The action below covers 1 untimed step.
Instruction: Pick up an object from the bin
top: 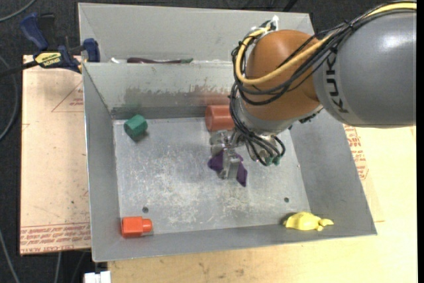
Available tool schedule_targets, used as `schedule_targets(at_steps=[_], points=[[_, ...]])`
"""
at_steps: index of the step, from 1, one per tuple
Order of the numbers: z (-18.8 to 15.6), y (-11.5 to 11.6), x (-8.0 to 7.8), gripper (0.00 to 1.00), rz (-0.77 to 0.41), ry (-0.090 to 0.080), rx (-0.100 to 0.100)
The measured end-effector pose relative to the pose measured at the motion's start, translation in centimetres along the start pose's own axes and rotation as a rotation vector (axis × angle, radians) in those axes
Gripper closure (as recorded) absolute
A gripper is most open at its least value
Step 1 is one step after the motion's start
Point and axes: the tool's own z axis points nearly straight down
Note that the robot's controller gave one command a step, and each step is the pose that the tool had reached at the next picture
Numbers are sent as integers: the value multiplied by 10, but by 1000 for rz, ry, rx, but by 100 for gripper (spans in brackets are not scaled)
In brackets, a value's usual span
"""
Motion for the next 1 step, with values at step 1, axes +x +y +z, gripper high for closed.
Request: schedule_targets(at_steps=[1], points=[[0, 0, 0, 100, 1, 0, 0]])
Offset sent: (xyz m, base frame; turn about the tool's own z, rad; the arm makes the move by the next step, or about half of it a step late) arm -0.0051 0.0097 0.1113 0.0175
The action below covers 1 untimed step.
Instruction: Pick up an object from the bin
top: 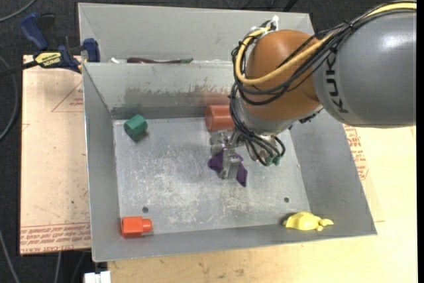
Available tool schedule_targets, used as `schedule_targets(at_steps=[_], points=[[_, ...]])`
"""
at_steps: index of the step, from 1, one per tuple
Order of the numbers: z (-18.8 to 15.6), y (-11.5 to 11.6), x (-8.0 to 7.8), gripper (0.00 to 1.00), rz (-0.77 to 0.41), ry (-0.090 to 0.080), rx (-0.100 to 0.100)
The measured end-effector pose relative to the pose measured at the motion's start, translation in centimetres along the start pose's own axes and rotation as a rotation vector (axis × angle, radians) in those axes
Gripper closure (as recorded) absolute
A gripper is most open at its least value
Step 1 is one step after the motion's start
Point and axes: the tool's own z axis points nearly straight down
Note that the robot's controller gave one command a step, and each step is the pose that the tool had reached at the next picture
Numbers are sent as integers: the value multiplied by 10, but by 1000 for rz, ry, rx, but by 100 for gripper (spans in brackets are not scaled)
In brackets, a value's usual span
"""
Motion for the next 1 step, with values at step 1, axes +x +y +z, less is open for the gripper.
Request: schedule_targets(at_steps=[1], points=[[-111, 11, 2, 100, 17, -4, -1]])
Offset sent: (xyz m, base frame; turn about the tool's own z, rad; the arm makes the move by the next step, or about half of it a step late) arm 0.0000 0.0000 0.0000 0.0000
